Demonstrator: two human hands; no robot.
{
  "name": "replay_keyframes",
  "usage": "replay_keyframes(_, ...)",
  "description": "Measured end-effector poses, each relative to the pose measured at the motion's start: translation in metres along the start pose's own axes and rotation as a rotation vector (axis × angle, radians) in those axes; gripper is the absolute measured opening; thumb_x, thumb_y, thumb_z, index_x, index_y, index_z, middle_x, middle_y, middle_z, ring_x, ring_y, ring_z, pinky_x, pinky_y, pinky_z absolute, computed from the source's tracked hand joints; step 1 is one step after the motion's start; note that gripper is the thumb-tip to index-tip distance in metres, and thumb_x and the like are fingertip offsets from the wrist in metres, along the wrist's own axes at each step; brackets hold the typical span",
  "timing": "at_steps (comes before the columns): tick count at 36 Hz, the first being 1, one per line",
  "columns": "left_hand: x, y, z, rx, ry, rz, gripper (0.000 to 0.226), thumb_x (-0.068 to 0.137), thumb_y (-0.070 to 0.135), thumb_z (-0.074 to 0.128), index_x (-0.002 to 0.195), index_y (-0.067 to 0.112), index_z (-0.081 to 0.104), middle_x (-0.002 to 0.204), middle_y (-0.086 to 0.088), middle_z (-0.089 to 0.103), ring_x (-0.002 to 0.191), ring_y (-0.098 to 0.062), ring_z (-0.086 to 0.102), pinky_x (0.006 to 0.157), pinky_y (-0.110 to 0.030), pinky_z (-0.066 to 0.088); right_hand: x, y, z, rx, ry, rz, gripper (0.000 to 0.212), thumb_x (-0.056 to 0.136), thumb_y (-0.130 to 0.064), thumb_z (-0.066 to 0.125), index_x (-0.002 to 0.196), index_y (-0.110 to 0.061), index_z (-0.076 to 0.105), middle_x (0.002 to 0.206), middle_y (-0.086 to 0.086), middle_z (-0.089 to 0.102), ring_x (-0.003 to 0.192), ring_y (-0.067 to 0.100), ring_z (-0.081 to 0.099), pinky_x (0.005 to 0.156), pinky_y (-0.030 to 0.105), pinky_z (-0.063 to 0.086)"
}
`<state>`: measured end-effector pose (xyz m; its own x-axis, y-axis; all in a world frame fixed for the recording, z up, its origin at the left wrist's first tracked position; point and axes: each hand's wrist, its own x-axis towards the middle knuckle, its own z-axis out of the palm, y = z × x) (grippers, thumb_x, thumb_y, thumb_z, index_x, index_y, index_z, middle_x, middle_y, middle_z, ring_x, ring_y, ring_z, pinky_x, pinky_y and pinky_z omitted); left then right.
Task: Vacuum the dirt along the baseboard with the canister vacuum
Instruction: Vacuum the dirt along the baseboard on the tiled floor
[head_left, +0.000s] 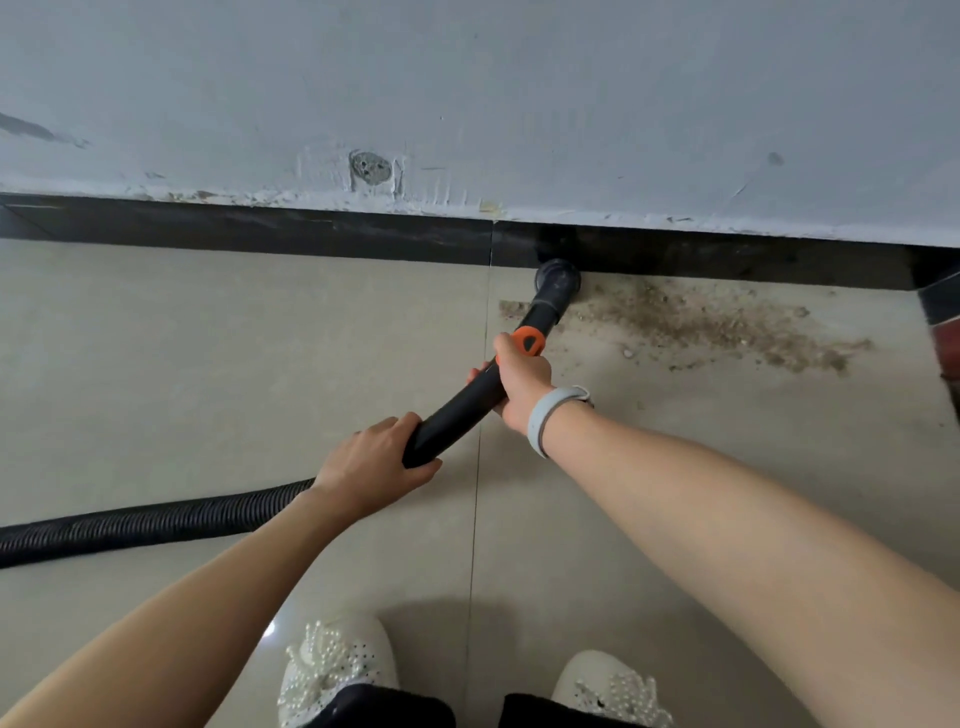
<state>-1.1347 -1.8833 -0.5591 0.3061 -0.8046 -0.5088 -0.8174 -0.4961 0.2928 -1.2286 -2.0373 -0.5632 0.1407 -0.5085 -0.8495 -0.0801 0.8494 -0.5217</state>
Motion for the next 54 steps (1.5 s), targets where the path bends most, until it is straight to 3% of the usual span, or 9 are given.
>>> replay_keyframes(6, 0.01, 0.021, 0.004, 0.018, -0.004, 0.056, 0.037, 0.091, 0.053, 0.053, 0.107, 0.021, 0.046, 0.093, 0.006, 0.051, 0.087, -0.024, 0.057, 0.07, -0.032, 0.042, 0.006, -0.012, -0.022, 0.005, 0.029, -0.003, 0.026, 0.091, -0.019, 0.057, 0.113, -0.008, 0.048, 0.078, 0.006, 0.054, 0.061, 0.018, 0.06, 0.073, 0.033, 0.059)
replay_keyframes(9, 0.014, 0.025, 0.006, -0.011, 0.016, 0.059, 0.037, 0.09, 0.052, 0.054, 0.106, 0.02, 0.047, 0.097, 0.004, 0.056, 0.089, -0.025, 0.059, 0.072, -0.034, 0.044, 0.008, -0.016, -0.028, 0.026, 0.057, -0.013, 0.034, 0.091, -0.018, 0.057, 0.122, -0.008, 0.049, 0.081, 0.007, 0.053, 0.06, 0.018, 0.058, 0.06, 0.03, 0.056)
replay_keyframes(18, 0.007, 0.029, 0.01, -0.079, 0.131, 0.05, 0.042, 0.091, 0.046, 0.057, 0.121, 0.019, 0.05, 0.11, 0.0, 0.058, 0.097, -0.026, 0.06, 0.069, -0.031, 0.039, 0.006, -0.019, -0.024, 0.02, 0.087, -0.039, 0.046, 0.09, -0.019, 0.058, 0.132, -0.008, 0.045, 0.1, 0.011, 0.055, 0.065, 0.019, 0.06, 0.053, 0.027, 0.054)
replay_keyframes(31, -0.021, -0.009, -0.006, -0.053, 0.169, -0.133, 0.042, 0.092, 0.055, 0.05, 0.107, 0.016, 0.046, 0.092, 0.001, 0.06, 0.088, -0.027, 0.062, 0.063, -0.033, 0.038, -0.009, 0.011, 0.046, -0.102, -0.089, 0.027, 0.024, 0.089, -0.017, 0.057, 0.11, -0.01, 0.046, 0.084, 0.008, 0.054, 0.062, 0.019, 0.061, 0.084, 0.039, 0.058)
replay_keyframes(35, -0.023, -0.017, -0.011, -0.12, 0.183, -0.213, 0.041, 0.093, 0.055, 0.048, 0.109, 0.017, 0.043, 0.083, 0.002, 0.056, 0.081, -0.029, 0.062, 0.061, -0.034, 0.041, -0.017, 0.018, 0.072, -0.219, -0.128, 0.009, 0.044, 0.093, -0.029, 0.056, 0.129, -0.01, 0.039, 0.09, 0.007, 0.055, 0.071, 0.022, 0.065, 0.084, 0.039, 0.058)
replay_keyframes(39, -0.022, -0.033, -0.017, -0.219, 0.153, -0.25, 0.039, 0.092, 0.055, 0.048, 0.1, 0.016, 0.042, 0.073, 0.0, 0.056, 0.074, -0.03, 0.06, 0.06, -0.036, 0.041, -0.023, 0.016, 0.085, -0.099, -0.203, 0.067, 0.043, 0.095, -0.034, 0.055, 0.126, -0.009, 0.04, 0.092, 0.009, 0.052, 0.072, 0.023, 0.063, 0.086, 0.041, 0.057)
replay_keyframes(44, -0.023, -0.047, -0.025, -0.345, 0.09, -0.231, 0.037, 0.092, 0.053, 0.049, 0.1, 0.018, 0.047, 0.076, -0.005, 0.065, 0.071, -0.025, 0.065, 0.072, -0.044, 0.054, -0.031, 0.014, 0.086, 0.048, -0.271, 0.13, 0.024, 0.095, -0.03, 0.057, 0.095, -0.01, 0.044, 0.09, 0.01, 0.052, 0.073, 0.025, 0.064, 0.093, 0.044, 0.054)
replay_keyframes(50, -0.036, -0.052, -0.017, -0.322, -0.019, -0.169, 0.037, 0.092, 0.052, 0.05, 0.103, 0.017, 0.048, 0.077, -0.007, 0.066, 0.073, -0.026, 0.066, 0.074, -0.045, 0.053, -0.038, 0.04, 0.074, -0.073, -0.16, 0.064, 0.039, 0.098, -0.038, 0.05, 0.121, -0.007, 0.044, 0.083, 0.007, 0.056, 0.073, 0.023, 0.066, 0.089, 0.042, 0.056)
replay_keyframes(54, -0.045, -0.049, -0.012, -0.267, -0.073, -0.105, 0.037, 0.092, 0.053, 0.048, 0.105, 0.019, 0.046, 0.077, -0.006, 0.067, 0.075, -0.026, 0.065, 0.076, -0.042, 0.052, -0.047, 0.048, 0.058, -0.063, -0.123, 0.076, 0.037, 0.098, -0.037, 0.049, 0.118, -0.006, 0.045, 0.087, 0.006, 0.056, 0.07, 0.021, 0.067, 0.089, 0.04, 0.056)
